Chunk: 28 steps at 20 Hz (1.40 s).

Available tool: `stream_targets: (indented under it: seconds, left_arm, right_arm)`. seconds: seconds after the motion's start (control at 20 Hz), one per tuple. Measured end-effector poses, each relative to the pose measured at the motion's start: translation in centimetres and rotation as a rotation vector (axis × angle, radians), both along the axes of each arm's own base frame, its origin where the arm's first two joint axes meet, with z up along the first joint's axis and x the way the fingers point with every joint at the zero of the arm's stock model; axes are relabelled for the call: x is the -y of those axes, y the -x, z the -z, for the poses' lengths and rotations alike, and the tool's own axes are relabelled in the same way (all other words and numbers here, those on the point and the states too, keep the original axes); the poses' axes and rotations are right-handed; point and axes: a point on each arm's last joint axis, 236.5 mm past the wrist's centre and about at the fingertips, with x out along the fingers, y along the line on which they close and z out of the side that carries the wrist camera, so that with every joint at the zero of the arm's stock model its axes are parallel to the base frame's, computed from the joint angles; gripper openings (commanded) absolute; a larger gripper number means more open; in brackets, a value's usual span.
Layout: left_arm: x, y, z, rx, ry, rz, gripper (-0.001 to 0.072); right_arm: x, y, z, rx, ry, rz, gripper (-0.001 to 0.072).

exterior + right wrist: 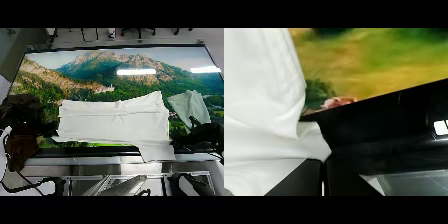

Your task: Fold the shirts.

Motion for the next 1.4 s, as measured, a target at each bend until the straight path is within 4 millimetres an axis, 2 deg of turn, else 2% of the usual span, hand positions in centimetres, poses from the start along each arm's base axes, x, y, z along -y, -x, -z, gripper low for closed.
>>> stream_targets:
  seconds: [0.1,0.25,0.45,0.55,0.65,0.75,0.95,1.1,1.15,1.2,1.25,1.4]
  left_arm:
    - [-0.5,-0.4,-0.1,0.02,-0.027,0.003,0.0022]
    - [-0.7,-2.6,-0.9,0.075,-0.052,0.017,0.0022]
    - [-0.5,-8.0,-2.6,0.174,-0.086,0.042,0.0022]
    - [-0.1,-10.9,-3.3,0.216,-0.096,0.053,0.0022]
    - [0.3,-13.8,-3.4,0.25,-0.105,0.067,0.0022]
    - [0.7,-16.0,-2.8,0.265,-0.106,0.082,0.0022]
    - [1.3,-19.3,-0.7,0.261,-0.104,0.083,0.0022]
    - [2.2,-20.9,0.7,0.262,-0.098,0.097,0.0037]
    - [2.6,-21.3,1.0,0.263,-0.097,0.104,0.0258]
    - [3.0,-21.6,1.2,0.26,-0.094,0.114,0.0534]
    - [3.5,-21.8,1.3,0.257,-0.09,0.123,0.0649]
    - [4.7,-22.8,0.4,0.279,-0.087,0.152,0.0662]
  right_arm:
    - [-0.6,-2.2,-1.2,0.093,-0.028,0.014,0.0016]
    - [-1.1,-7.8,-4.5,0.288,-0.04,0.008,0.0016]
    - [-1.8,-16.4,-9.4,0.495,-0.019,-0.039,0.0017]
    - [-2.3,-20.2,-10.2,0.54,-0.017,-0.059,0.0016]
    - [-3.0,-23.2,-9.5,0.545,-0.023,-0.076,0.0017]
    - [-3.5,-25.6,-7.7,0.533,-0.026,-0.084,0.0017]
    - [-3.7,-28.7,-3.7,0.509,-0.016,-0.086,0.0018]
    - [-3.7,-29.9,-2.0,0.505,-0.007,-0.097,0.0027]
    - [-3.7,-30.2,-1.9,0.51,-0.004,-0.108,0.0158]
    - [-3.6,-30.5,-2.0,0.515,-0.002,-0.12,0.0424]
    - [-3.5,-30.7,-2.3,0.514,-0.004,-0.138,0.0578]
    - [-2.2,-30.6,-4.2,0.489,-0.017,-0.196,0.0596]
